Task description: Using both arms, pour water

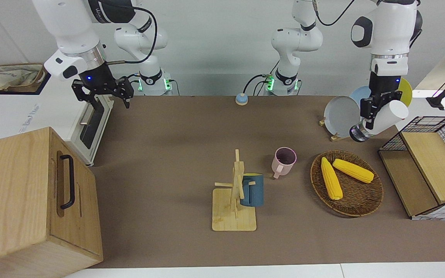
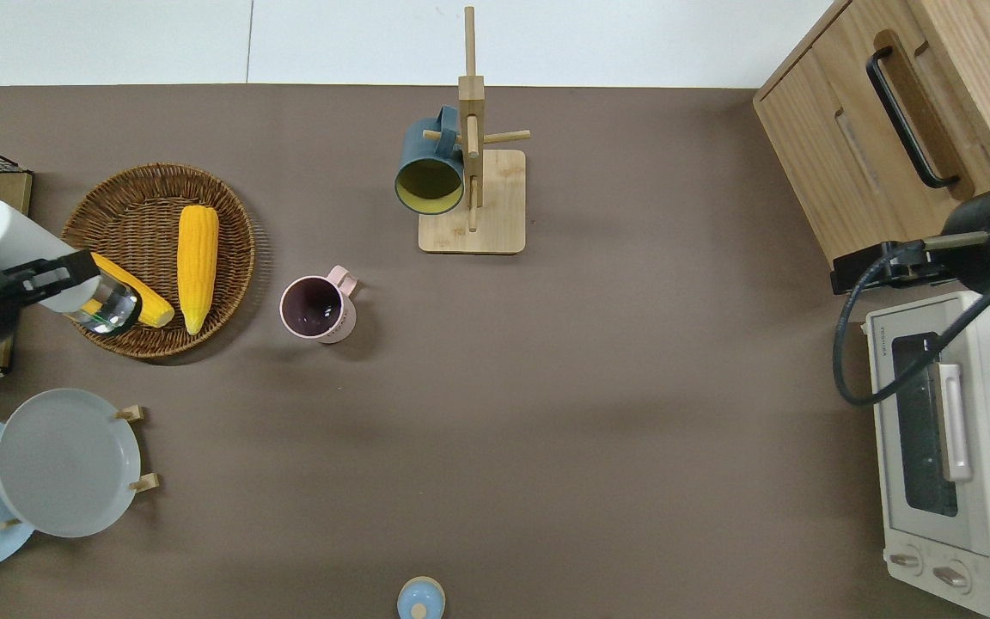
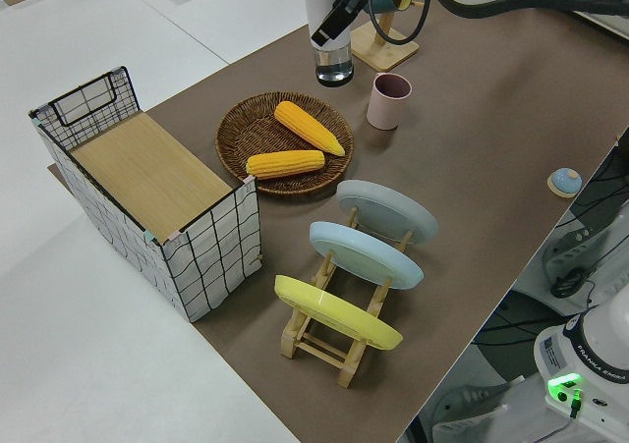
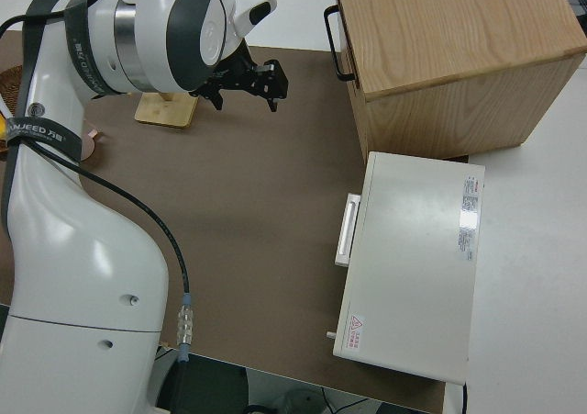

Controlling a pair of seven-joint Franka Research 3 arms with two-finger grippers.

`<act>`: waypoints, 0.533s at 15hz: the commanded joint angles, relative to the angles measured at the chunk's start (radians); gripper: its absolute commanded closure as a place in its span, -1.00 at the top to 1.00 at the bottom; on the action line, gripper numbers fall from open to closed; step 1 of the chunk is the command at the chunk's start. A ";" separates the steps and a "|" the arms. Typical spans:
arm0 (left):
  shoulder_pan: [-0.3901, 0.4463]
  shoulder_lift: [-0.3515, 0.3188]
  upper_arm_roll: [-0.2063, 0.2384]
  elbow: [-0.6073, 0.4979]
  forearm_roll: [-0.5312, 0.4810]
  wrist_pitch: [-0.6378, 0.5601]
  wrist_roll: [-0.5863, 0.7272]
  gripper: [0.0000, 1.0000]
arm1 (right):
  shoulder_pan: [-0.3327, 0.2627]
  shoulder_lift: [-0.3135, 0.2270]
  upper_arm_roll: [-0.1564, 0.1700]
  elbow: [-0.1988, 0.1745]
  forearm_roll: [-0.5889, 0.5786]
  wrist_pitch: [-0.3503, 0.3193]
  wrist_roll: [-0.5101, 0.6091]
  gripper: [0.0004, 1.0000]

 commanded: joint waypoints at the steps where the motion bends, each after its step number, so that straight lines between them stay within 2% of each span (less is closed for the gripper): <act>1: 0.021 0.087 0.022 0.143 0.021 -0.003 0.034 -1.00 | 0.002 -0.004 -0.002 0.003 0.010 -0.008 -0.014 0.97; 4: 0.046 0.085 0.083 0.173 -0.013 -0.006 0.167 -1.00 | 0.002 -0.004 -0.002 0.003 0.010 -0.010 -0.014 0.97; 8: 0.146 0.105 0.092 0.269 -0.220 -0.065 0.450 -1.00 | 0.002 -0.004 -0.002 0.005 0.010 -0.010 -0.014 0.97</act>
